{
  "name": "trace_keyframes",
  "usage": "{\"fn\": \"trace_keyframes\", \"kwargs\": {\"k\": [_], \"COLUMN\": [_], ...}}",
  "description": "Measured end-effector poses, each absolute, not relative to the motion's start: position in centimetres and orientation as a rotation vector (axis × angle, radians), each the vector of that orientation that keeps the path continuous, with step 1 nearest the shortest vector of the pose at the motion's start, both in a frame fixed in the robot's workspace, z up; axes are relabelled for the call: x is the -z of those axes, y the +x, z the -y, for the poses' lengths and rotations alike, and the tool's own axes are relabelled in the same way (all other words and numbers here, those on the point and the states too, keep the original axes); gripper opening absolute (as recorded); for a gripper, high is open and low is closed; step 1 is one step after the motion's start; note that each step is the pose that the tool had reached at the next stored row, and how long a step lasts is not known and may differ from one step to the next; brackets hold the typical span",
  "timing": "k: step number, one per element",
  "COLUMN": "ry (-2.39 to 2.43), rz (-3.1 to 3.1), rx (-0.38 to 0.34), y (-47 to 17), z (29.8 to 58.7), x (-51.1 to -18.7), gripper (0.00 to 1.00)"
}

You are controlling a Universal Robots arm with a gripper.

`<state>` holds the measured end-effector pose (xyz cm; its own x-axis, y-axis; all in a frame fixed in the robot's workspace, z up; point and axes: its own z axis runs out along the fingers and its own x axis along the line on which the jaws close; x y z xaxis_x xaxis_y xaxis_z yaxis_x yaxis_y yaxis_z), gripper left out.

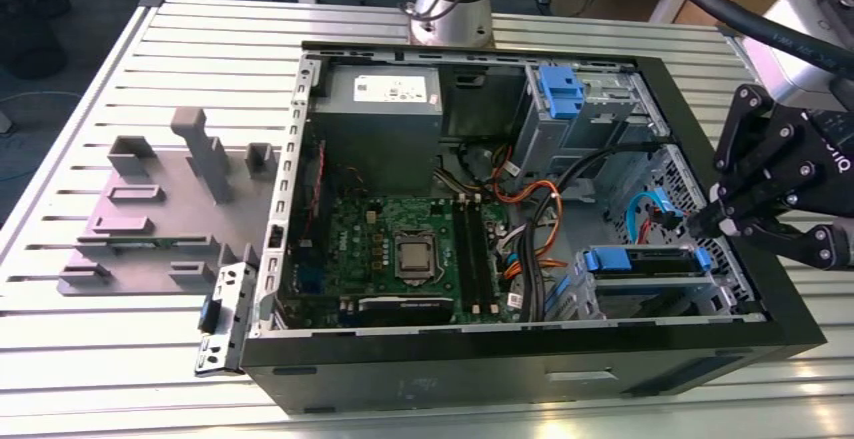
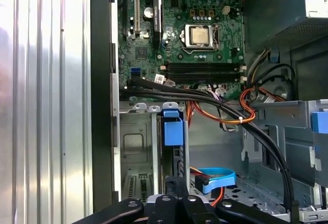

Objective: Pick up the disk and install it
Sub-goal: 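Insert the disk into the insertion slot, then insert the first disk wire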

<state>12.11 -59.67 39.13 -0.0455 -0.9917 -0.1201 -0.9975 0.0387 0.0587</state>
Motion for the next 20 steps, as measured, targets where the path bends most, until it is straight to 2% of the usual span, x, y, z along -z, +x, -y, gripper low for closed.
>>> {"fn": "trace_keyframes", "kwargs": {"k": [20], "ry": [-2.138], "rz": [-2.231], "rx": [-0.196], "y": [12.56], "z": [59.66], "x": [-38.43], "gripper": [0.11]}}
